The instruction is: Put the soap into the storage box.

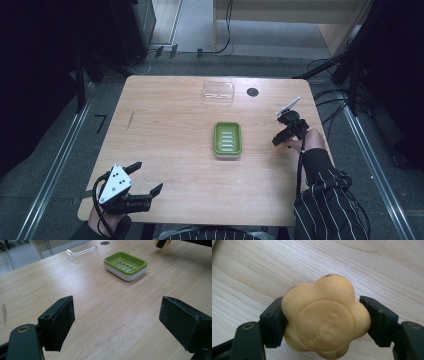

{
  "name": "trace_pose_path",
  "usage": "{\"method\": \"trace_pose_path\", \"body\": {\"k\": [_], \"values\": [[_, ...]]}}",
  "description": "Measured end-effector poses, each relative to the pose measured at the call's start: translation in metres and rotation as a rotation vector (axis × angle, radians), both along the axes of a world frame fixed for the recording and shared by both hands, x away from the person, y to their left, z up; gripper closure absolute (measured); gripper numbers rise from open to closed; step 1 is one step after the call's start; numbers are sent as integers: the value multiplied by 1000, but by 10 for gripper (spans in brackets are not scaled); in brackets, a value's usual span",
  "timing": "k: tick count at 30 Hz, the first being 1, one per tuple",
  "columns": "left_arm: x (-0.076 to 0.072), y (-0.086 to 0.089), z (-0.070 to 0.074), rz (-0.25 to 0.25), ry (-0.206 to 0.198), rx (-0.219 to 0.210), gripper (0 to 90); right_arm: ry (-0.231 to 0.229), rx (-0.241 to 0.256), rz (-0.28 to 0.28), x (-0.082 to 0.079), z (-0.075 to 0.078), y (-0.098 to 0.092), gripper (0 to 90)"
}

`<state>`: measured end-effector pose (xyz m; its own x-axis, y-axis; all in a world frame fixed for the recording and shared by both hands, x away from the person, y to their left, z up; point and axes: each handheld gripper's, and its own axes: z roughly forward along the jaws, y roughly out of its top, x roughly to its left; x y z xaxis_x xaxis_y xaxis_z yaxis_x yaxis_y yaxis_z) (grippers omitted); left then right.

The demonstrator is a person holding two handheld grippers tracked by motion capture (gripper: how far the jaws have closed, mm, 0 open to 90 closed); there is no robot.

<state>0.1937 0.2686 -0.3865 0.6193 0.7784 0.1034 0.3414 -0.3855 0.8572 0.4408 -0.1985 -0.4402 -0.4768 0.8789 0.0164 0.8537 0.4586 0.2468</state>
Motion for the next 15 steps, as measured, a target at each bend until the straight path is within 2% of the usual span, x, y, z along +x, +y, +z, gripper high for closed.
{"method": "trace_pose_path", "body": {"k": [15], "values": [[-6,6,0,24,-1,-3,136,-18,-8,72,1,2,25,280]]}}
